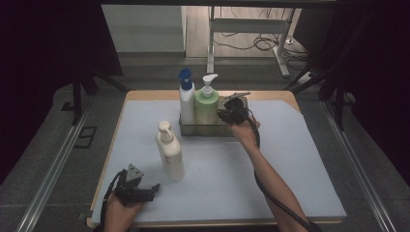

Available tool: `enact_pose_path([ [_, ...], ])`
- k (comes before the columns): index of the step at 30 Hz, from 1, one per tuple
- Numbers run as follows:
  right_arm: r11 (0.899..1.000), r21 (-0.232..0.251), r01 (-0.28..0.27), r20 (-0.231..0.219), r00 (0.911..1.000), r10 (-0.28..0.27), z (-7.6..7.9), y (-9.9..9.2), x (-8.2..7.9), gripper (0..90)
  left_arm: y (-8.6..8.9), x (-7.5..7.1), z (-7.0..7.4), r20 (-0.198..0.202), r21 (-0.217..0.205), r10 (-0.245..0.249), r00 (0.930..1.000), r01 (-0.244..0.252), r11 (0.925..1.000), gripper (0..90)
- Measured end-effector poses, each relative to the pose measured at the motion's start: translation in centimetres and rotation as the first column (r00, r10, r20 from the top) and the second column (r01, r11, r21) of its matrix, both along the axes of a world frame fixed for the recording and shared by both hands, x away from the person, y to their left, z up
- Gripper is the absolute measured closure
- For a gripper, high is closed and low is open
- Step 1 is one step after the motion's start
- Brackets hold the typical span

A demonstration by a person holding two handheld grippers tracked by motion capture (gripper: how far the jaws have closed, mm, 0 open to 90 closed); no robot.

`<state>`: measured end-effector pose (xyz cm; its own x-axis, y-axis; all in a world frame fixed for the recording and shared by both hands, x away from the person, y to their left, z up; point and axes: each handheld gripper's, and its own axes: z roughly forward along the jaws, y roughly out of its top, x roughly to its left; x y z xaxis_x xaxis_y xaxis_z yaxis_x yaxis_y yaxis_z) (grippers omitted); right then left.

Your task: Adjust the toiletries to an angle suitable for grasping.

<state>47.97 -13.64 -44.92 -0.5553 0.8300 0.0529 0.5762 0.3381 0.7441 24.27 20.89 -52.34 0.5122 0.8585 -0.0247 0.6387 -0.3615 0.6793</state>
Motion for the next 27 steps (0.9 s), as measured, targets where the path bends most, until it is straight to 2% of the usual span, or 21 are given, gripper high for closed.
enact_pose_path([
  [3,1.0,0.003,-0.014,0.011,0.9998,0.014,0.5,-0.3,-0.4,73.6,0.0,0.0,0.0,0.0,0.0,0.0,1.0,0.0,1.0,12.6],
  [9,0.999,0.001,-0.04,0.042,0.9983,0.04,1.2,-0.9,-1.4,59.1,0.0,0.0,0.0,0.0,0.0,0.0,1.0,0.0,1.0,12.7],
  [16,0.996,-0.008,-0.091,0.077,0.9929,0.091,2.2,-1.3,-2.8,44.1,0.0,0.0,0.0,0.0,0.0,0.001,1.0,-0.001,1.0,12.7],
  [22,0.993,-0.008,-0.122,0.102,0.9873,0.122,2.8,-1.9,-4.0,37.0,0.0,0.0,0.0,0.0,0.0,0.0,1.0,0.0,1.0,12.7],
  [27,0.988,-0.009,-0.156,0.105,0.9821,0.156,3.3,-2.7,-5.2,32.0,0.0,0.0,0.0,0.0,0.0,0.0,1.0,0.0,1.0,12.7],
])
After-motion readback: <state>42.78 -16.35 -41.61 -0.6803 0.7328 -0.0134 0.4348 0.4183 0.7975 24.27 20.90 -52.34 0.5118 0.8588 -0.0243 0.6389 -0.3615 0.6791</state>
